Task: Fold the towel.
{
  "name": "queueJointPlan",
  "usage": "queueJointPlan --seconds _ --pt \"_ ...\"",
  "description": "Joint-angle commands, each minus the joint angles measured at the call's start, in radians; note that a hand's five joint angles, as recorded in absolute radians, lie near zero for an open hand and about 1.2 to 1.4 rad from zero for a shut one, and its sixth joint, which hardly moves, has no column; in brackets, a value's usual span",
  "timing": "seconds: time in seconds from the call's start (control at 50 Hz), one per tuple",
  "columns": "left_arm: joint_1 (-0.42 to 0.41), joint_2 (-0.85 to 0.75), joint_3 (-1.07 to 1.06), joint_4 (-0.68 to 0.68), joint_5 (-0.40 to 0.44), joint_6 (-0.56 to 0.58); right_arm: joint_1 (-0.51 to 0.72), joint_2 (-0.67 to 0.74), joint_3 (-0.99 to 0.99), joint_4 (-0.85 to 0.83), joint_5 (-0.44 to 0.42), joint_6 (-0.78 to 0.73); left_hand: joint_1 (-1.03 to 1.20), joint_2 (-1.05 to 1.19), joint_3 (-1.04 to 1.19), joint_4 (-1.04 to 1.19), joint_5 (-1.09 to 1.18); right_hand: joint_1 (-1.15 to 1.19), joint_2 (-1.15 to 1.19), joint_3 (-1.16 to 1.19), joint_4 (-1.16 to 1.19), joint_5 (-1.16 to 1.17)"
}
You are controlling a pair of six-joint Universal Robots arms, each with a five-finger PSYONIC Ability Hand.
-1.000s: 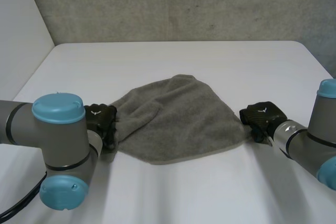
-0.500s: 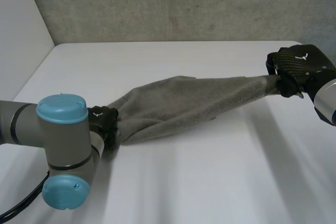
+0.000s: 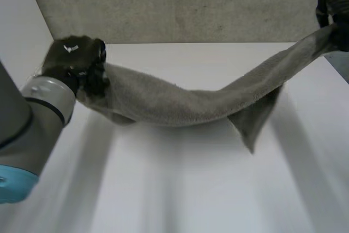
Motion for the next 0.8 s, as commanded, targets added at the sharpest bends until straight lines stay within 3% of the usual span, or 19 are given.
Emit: queueJointPlan --seconds 0.02,0.16,0.3,0.4,0.44,0.5,0.54,0.56,0.6,0.64,0.72,0.8 --pt "0.065 -0.026 0.104 -0.148 0.054 0.010 0.027 0.107 -0.098 0.162 0.022 -0.190 0.009 -0.053 -0.145 -0.119 -0.224 0.095 0.092 0.055 0.062 0.079" --pt "0.077 -0.272 0.200 -0.237 0.054 0.096 0.164 0.300 -0.112 0.209 0.126 -0.276 0.009 -0.053 -0.145 -0.119 -0.224 0.095 0.092 0.055 0.062 0.079" --pt "0.078 -0.439 0.266 -0.237 0.056 0.113 0.221 0.474 -0.170 0.173 0.152 -0.258 0.009 -0.053 -0.145 -0.119 -0.224 0.095 0.092 0.055 0.062 0.079" --pt "0.075 -0.520 0.366 -0.207 0.054 0.107 0.256 0.564 -0.236 0.027 0.177 -0.198 0.009 -0.053 -0.145 -0.119 -0.224 0.095 0.092 0.055 0.062 0.079" --pt "0.077 -0.532 0.433 -0.155 0.054 0.104 0.268 0.587 -0.279 -0.106 0.224 -0.155 0.009 -0.053 -0.145 -0.119 -0.224 0.095 0.092 0.055 0.062 0.079" --pt "0.077 -0.521 0.460 -0.115 0.054 0.099 0.271 0.581 -0.290 -0.194 0.260 -0.124 0.009 -0.053 -0.145 -0.119 -0.224 0.095 0.092 0.055 0.062 0.079" --pt "0.075 -0.451 0.479 0.016 0.053 0.078 0.273 0.538 -0.265 -0.438 0.319 -0.048 0.009 -0.053 -0.145 -0.119 -0.224 0.095 0.092 0.055 0.062 0.079" --pt "0.075 -0.451 0.479 0.017 0.053 0.078 0.273 0.538 -0.265 -0.440 0.320 -0.048 0.009 -0.053 -0.145 -0.119 -0.224 0.095 0.092 0.055 0.062 0.079" --pt "0.083 -0.349 0.469 0.191 0.057 0.023 0.267 0.405 -0.195 -0.646 0.344 0.009 0.009 -0.053 -0.145 -0.119 -0.224 0.095 0.092 0.055 0.062 0.079" --pt "0.095 -0.307 0.472 0.251 0.065 -0.005 0.268 0.338 -0.163 -0.685 0.341 0.017 0.009 -0.053 -0.145 -0.119 -0.224 0.095 0.092 0.055 0.062 0.079" --pt "0.127 -0.268 0.476 0.235 0.086 -0.039 0.261 0.288 -0.147 -0.670 0.332 0.024 0.009 -0.053 -0.145 -0.119 -0.224 0.095 0.092 0.055 0.062 0.079" --pt "0.138 -0.273 0.470 0.143 0.123 -0.079 0.256 0.294 -0.147 -0.486 0.289 0.018 0.009 -0.053 -0.145 -0.119 -0.224 0.095 0.092 0.055 0.062 0.079"
